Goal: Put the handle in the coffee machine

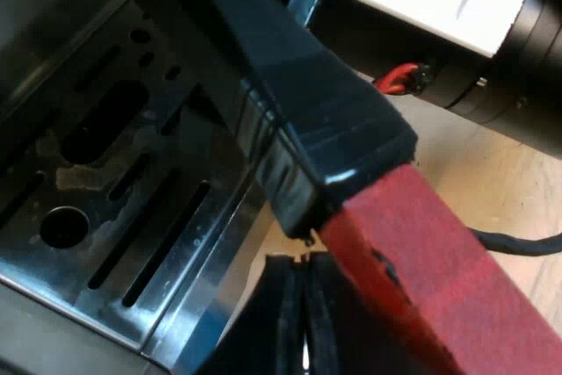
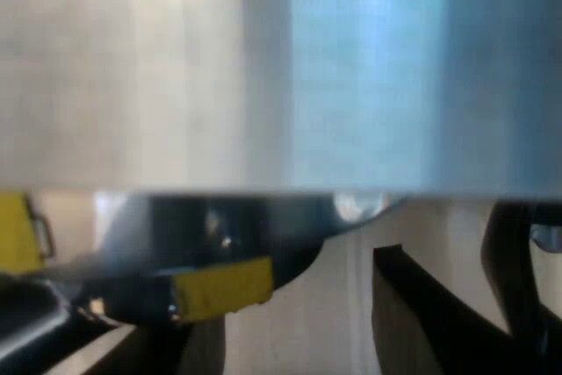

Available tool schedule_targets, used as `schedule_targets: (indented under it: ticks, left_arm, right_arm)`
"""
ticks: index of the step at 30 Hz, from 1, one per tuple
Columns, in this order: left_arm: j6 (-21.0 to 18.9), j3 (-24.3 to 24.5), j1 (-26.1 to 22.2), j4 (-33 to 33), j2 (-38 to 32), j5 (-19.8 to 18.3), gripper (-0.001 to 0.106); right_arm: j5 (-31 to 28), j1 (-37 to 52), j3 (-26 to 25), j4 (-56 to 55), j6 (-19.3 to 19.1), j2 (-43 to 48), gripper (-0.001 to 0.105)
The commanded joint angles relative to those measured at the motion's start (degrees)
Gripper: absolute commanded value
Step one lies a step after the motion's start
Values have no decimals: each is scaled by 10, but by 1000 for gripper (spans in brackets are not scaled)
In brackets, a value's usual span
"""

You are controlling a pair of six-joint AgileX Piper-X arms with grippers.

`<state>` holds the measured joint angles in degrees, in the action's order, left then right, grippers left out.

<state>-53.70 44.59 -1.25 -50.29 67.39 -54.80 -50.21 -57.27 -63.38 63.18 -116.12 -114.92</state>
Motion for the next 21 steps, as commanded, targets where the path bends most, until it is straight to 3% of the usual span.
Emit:
schedule_targets:
  ticks: [1,7,12,21]
  left_arm:
    - [-3,0,22,-34,-5,-82,0]
    - [-3,0,22,-39,-5,-82,0]
    - [-3,0,22,-39,-5,-82,0]
    - [-3,0,22,-42,-5,-82,0]
  right_arm:
    - [39,-4,-20,6,-9,14,44]
    - [40,-11,-20,-57,5,14,44]
    - [41,-18,-20,-124,46,14,44]
    - [43,-20,-11,-185,57,29,44]
